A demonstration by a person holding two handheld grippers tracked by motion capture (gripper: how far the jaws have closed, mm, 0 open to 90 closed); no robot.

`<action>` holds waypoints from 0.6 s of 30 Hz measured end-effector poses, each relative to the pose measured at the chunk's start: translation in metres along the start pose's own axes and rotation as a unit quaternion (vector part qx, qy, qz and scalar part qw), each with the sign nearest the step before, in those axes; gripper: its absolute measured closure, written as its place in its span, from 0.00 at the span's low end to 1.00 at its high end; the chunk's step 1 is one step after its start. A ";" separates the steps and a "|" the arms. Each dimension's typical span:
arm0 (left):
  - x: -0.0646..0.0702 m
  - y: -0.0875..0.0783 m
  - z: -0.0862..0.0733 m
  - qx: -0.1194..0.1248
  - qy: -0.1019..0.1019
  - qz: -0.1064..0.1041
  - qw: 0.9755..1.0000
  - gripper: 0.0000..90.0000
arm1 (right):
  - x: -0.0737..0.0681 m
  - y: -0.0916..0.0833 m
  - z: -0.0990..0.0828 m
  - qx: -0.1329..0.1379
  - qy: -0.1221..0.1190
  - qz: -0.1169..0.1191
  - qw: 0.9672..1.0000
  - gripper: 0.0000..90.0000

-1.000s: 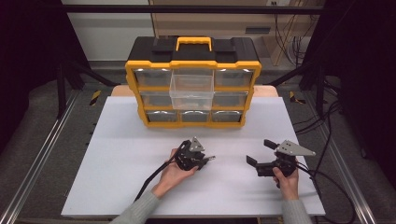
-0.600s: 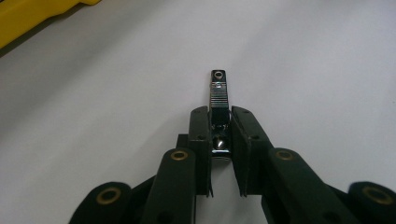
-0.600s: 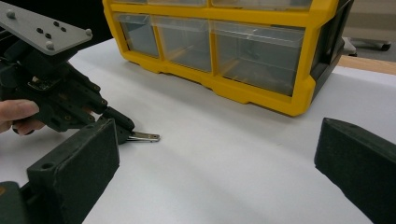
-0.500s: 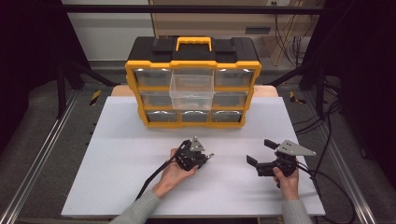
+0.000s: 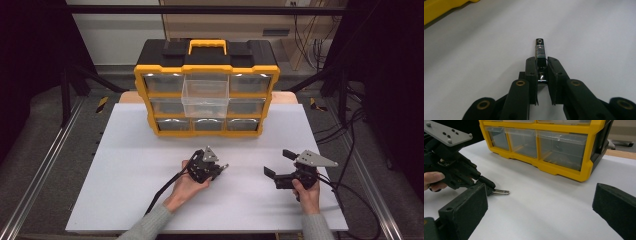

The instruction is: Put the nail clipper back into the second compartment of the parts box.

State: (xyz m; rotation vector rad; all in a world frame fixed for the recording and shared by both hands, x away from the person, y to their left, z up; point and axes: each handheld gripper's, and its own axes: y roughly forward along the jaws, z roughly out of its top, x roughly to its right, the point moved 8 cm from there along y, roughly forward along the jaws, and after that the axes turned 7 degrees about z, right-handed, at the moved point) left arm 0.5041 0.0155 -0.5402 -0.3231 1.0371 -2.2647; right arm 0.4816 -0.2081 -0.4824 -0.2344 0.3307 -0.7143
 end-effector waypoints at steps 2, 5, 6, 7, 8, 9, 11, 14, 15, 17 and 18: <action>0.000 -0.002 0.001 0.002 0.000 0.000 1.000 0.88 | 0.000 0.000 0.000 -0.001 -0.001 0.000 1.000 0.01; 0.001 -0.005 0.002 0.006 0.000 -0.002 1.000 0.88 | 0.000 0.001 0.000 -0.001 -0.001 0.001 1.000 0.01; 0.002 -0.006 0.003 0.006 0.002 -0.004 1.000 0.88 | 0.000 0.001 0.000 -0.001 -0.001 0.001 1.000 0.01; 0.002 -0.007 0.003 0.008 0.001 -0.004 1.000 0.88 | 0.000 0.001 0.000 -0.001 0.000 0.001 1.000 0.01; 0.003 -0.009 0.004 0.011 0.001 -0.005 1.000 0.88 | 0.000 0.000 0.000 -0.001 0.000 0.001 1.000 0.01; 0.002 -0.011 0.005 0.011 0.002 -0.006 1.000 0.88 | 0.000 0.000 0.000 -0.002 0.000 0.001 1.000 0.01; 0.002 -0.014 0.007 0.015 0.000 -0.005 1.000 0.88 | 0.000 0.000 0.000 0.000 0.000 0.002 1.000 0.01; 0.002 -0.020 0.009 0.021 -0.004 -0.008 1.000 0.88 | 0.000 0.000 0.000 0.000 -0.001 0.002 1.000 0.01; 0.002 -0.022 0.010 0.023 -0.005 -0.010 1.000 0.88 | 0.000 0.000 0.000 0.000 -0.002 0.002 1.000 0.01; 0.003 -0.026 0.011 0.027 -0.008 -0.012 1.000 0.88 | 0.000 0.000 0.000 0.000 -0.003 0.001 1.000 0.01; 0.003 -0.028 0.012 0.028 -0.010 -0.014 0.999 0.88 | 0.000 0.000 0.000 -0.001 -0.002 0.001 1.000 0.01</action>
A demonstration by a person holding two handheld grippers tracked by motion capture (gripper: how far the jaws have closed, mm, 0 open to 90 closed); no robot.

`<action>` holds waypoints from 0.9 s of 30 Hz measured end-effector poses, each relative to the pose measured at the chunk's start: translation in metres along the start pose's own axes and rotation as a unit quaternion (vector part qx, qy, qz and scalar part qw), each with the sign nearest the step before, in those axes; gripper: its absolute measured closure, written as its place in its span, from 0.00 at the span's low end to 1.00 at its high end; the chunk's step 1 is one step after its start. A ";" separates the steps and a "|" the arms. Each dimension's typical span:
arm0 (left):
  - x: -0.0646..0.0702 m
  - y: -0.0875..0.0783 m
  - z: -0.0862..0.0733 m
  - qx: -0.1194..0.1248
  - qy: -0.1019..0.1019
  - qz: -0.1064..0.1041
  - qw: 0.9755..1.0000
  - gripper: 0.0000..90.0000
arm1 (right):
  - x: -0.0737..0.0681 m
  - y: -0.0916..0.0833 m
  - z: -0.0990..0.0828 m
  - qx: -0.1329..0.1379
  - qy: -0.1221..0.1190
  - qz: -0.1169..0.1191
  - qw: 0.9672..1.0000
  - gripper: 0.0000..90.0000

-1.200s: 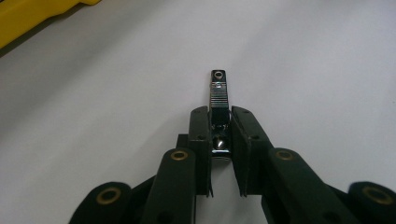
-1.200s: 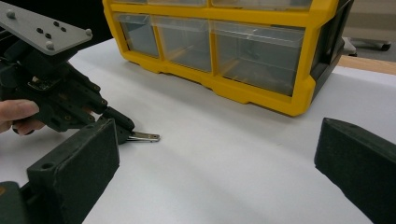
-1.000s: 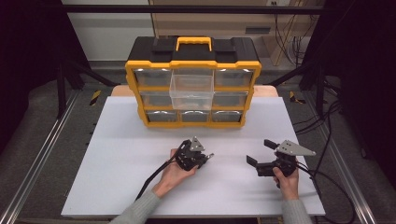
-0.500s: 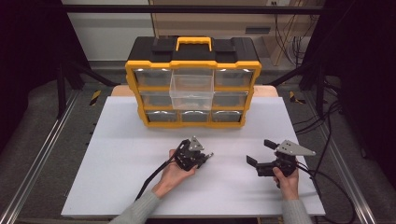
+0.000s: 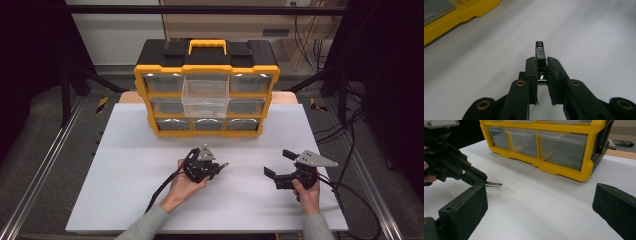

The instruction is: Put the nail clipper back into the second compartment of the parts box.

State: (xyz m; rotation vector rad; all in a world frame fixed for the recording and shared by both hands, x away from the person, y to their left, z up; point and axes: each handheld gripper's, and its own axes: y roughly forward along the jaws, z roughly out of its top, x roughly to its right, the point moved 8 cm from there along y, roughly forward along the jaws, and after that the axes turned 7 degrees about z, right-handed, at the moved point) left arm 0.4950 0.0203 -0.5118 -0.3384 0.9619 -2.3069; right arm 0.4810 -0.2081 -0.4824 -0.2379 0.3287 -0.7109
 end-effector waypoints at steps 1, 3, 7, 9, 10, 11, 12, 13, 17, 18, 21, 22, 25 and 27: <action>0.000 -0.002 0.001 0.001 -0.001 0.000 1.000 0.88 | 0.000 0.000 0.000 -0.001 0.001 0.000 1.000 0.01; 0.001 -0.004 0.002 0.003 -0.003 -0.002 1.000 0.88 | 0.000 0.000 0.000 -0.002 0.001 0.000 1.000 0.01; 0.001 -0.010 0.004 0.005 -0.004 -0.008 1.000 0.88 | 0.000 0.001 -0.001 -0.002 0.001 0.000 1.000 0.01; 0.001 -0.013 0.005 0.007 -0.004 -0.009 1.000 0.88 | 0.000 0.001 -0.001 -0.002 0.001 -0.001 1.000 0.01; 0.001 -0.015 0.006 0.008 -0.006 -0.009 1.000 0.88 | 0.000 0.001 -0.001 -0.002 0.001 -0.001 1.000 0.01; 0.000 -0.016 0.007 0.011 -0.007 -0.009 1.000 0.88 | 0.000 0.000 -0.001 -0.003 0.001 -0.001 1.000 0.01; 0.000 -0.018 0.008 0.012 -0.006 -0.008 1.000 0.88 | 0.000 0.000 -0.001 -0.002 0.001 -0.001 1.000 0.01; 0.000 -0.020 0.008 0.013 -0.006 -0.007 1.000 0.88 | 0.000 0.000 -0.001 -0.003 0.000 -0.001 1.000 0.01; -0.001 -0.027 0.011 0.020 -0.008 -0.007 1.000 0.88 | 0.000 0.000 0.000 -0.003 0.001 -0.001 1.000 0.01; -0.001 -0.029 0.012 0.021 -0.007 -0.006 1.000 0.88 | 0.001 0.000 0.000 -0.002 -0.001 -0.002 1.000 0.01; -0.002 -0.035 0.015 0.027 -0.008 -0.005 1.000 0.88 | 0.000 0.000 0.000 -0.003 0.002 -0.002 1.000 0.01; -0.002 -0.037 0.016 0.029 -0.007 -0.004 1.000 0.88 | 0.001 0.000 0.000 -0.004 0.003 -0.002 1.000 0.01; -0.002 -0.043 0.018 0.033 -0.006 -0.005 0.999 0.88 | 0.001 0.000 0.000 -0.003 0.001 -0.002 1.000 0.01; -0.002 -0.047 0.019 0.034 -0.003 -0.005 0.999 0.88 | 0.001 0.000 -0.001 -0.004 0.002 -0.002 1.000 0.01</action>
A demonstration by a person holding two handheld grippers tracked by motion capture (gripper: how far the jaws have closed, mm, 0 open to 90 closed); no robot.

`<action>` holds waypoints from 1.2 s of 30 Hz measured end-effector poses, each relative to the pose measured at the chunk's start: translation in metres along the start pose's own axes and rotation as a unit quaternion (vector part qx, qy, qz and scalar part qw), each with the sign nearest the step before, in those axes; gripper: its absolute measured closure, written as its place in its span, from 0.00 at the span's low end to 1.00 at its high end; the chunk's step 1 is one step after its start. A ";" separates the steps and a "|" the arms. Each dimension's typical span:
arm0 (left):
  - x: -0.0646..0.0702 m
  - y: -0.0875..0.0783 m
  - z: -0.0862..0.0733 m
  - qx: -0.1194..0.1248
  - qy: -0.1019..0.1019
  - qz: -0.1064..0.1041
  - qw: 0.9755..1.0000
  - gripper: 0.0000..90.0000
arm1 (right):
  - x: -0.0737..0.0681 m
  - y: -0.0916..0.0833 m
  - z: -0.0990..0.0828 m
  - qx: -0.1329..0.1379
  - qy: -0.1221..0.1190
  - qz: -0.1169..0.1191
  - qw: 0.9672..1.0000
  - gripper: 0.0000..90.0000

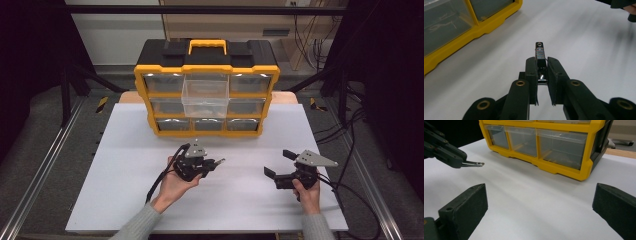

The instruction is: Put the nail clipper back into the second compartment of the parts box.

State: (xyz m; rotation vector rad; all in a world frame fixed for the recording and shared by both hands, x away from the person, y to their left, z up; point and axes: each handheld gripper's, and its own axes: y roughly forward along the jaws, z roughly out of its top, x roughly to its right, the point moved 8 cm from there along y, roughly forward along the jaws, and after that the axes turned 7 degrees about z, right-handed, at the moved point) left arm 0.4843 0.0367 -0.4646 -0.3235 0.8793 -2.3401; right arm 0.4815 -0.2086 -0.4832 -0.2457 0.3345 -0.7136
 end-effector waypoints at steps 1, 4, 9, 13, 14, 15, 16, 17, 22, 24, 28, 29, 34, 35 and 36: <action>0.000 -0.002 0.001 0.001 0.001 -0.002 1.000 0.88 | 0.000 0.000 0.000 0.000 -0.001 0.000 1.000 0.01; 0.000 -0.007 0.004 0.005 0.001 -0.002 1.000 0.88 | 0.000 0.000 0.000 -0.001 0.000 0.000 1.000 0.01; -0.002 -0.015 0.008 0.011 -0.002 0.000 1.000 0.88 | 0.000 -0.001 0.000 0.001 0.001 0.000 1.000 0.01; -0.005 -0.021 0.010 0.014 -0.003 0.003 1.000 0.88 | 0.000 0.000 0.000 0.001 0.003 0.003 1.000 0.01; -0.005 -0.022 0.011 0.016 -0.003 0.004 1.000 0.88 | 0.000 0.000 0.000 0.001 0.003 0.003 1.000 0.01; -0.005 -0.024 0.011 0.016 -0.004 0.004 1.000 0.88 | 0.000 -0.001 0.000 0.001 0.004 0.003 1.000 0.01; -0.006 -0.025 0.012 0.017 -0.003 0.004 1.000 0.88 | 0.000 -0.001 0.000 0.001 0.004 0.003 1.000 0.01; -0.006 -0.026 0.013 0.018 -0.002 0.004 1.000 0.88 | 0.001 0.000 0.000 0.001 0.002 0.002 1.000 0.01; -0.006 -0.035 0.017 0.026 -0.001 0.005 1.000 0.88 | 0.001 0.000 -0.001 0.000 0.002 0.002 1.000 0.01; -0.007 -0.039 0.019 0.029 -0.003 0.005 1.000 0.88 | 0.001 0.000 -0.001 0.000 0.002 0.003 1.000 0.01; -0.009 -0.046 0.022 0.035 -0.006 0.004 0.999 0.88 | 0.002 -0.001 -0.001 0.000 0.003 0.002 1.000 0.01; -0.009 -0.048 0.022 0.036 -0.005 0.004 0.999 0.88 | 0.002 -0.001 -0.001 0.000 0.002 0.001 1.000 0.01; -0.014 -0.056 0.025 0.041 -0.009 0.007 0.999 0.88 | 0.002 0.000 -0.001 -0.001 0.003 0.001 1.000 0.01; -0.015 -0.058 0.025 0.043 -0.010 0.007 0.999 0.88 | 0.001 -0.001 -0.001 -0.002 0.006 0.001 1.000 0.01; -0.016 -0.060 0.026 0.045 -0.011 0.008 0.999 0.88 | 0.002 -0.001 -0.001 -0.001 0.004 0.001 1.000 0.01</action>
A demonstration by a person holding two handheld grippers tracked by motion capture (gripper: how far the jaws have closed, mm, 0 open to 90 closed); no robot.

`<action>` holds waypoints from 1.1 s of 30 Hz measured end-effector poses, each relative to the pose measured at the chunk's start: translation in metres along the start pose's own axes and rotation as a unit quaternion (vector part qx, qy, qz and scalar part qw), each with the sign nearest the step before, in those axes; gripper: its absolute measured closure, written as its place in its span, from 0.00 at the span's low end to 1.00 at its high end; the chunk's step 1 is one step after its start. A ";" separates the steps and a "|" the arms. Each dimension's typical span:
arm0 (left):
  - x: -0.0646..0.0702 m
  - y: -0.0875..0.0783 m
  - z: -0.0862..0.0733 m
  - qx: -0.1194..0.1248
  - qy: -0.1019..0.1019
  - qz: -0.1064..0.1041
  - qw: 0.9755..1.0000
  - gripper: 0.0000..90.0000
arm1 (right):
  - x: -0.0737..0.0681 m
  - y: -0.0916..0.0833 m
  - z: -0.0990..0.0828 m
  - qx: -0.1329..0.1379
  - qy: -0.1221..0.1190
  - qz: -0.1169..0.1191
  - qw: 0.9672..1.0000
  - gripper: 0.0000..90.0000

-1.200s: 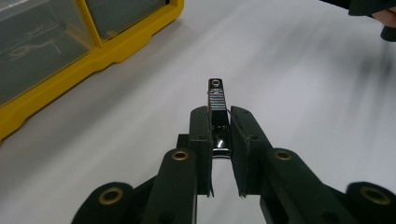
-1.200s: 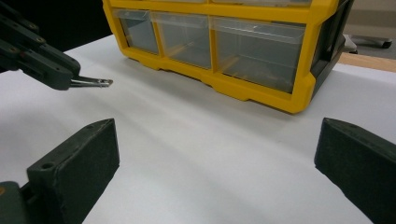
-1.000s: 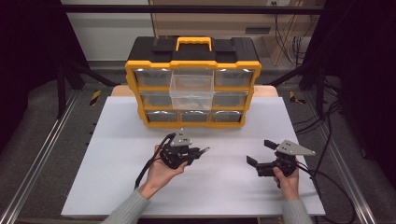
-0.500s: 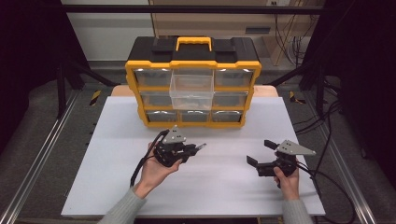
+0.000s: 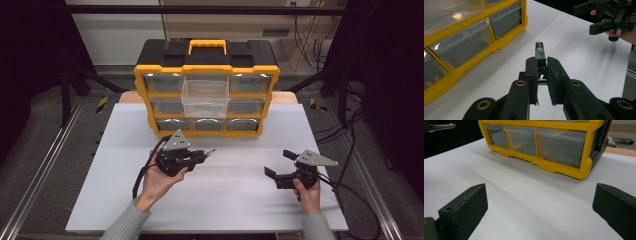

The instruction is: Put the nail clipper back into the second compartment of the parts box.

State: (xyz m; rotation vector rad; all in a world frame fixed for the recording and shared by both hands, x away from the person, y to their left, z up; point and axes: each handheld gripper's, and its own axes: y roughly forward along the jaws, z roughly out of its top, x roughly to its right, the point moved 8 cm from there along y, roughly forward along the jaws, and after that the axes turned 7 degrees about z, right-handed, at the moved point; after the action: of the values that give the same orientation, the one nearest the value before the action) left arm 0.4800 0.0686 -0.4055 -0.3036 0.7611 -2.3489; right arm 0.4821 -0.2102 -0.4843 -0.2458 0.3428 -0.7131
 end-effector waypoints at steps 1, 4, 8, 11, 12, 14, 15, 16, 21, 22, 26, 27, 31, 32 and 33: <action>-0.001 -0.002 0.001 0.002 -0.001 0.001 1.000 0.88 | 0.000 0.000 0.000 0.000 0.000 0.000 1.000 0.01; -0.003 -0.007 0.003 0.006 -0.003 0.002 1.000 0.88 | 0.000 0.000 0.000 0.000 -0.001 -0.001 1.000 0.01; -0.004 -0.012 0.006 0.005 -0.005 0.000 1.000 0.88 | 0.000 0.000 -0.001 -0.003 0.001 -0.002 1.000 0.01; -0.005 -0.016 0.007 0.006 -0.008 -0.002 1.000 0.88 | 0.000 0.000 -0.001 -0.003 0.002 -0.002 1.000 0.01; -0.006 -0.017 0.008 0.007 -0.008 -0.001 1.000 0.88 | 0.000 0.000 -0.001 -0.003 0.003 -0.002 1.000 0.01; -0.007 -0.020 0.009 0.010 -0.009 -0.002 1.000 0.88 | 0.000 0.000 -0.001 -0.003 0.002 -0.002 1.000 0.01; -0.007 -0.022 0.010 0.010 -0.009 -0.002 1.000 0.88 | 0.000 0.000 -0.001 -0.003 0.002 -0.002 1.000 0.01; -0.007 -0.023 0.011 0.013 -0.009 -0.002 1.000 0.88 | 0.001 0.000 -0.001 -0.004 0.001 -0.003 1.000 0.01; -0.007 -0.029 0.017 0.017 -0.011 -0.007 1.000 0.88 | 0.000 0.000 0.000 -0.001 0.003 -0.003 1.000 0.01; -0.006 -0.031 0.019 0.019 -0.011 -0.008 1.000 0.88 | 0.001 0.000 0.000 -0.001 0.001 -0.004 1.000 0.01; -0.004 -0.038 0.027 0.028 -0.008 -0.012 1.000 0.88 | 0.000 0.000 -0.001 -0.003 0.003 -0.004 1.000 0.01; -0.004 -0.039 0.029 0.029 -0.008 -0.014 0.999 0.88 | 0.000 0.000 -0.001 -0.004 0.003 -0.003 1.000 0.01; -0.004 -0.043 0.036 0.030 -0.003 -0.013 0.999 0.88 | 0.000 0.000 -0.001 -0.005 0.003 -0.004 1.000 0.01; -0.004 -0.044 0.038 0.031 -0.002 -0.014 0.999 0.88 | 0.000 0.000 -0.001 -0.005 0.002 -0.004 1.000 0.01; -0.004 -0.045 0.040 0.032 -0.001 -0.015 0.999 0.88 | 0.001 0.000 -0.001 -0.004 0.001 -0.005 1.000 0.01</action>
State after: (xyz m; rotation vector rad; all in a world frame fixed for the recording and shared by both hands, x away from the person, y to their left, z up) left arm 0.4758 0.0822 -0.3467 -0.2928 0.6836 -2.3959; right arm 0.4821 -0.2109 -0.4854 -0.2550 0.3465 -0.7212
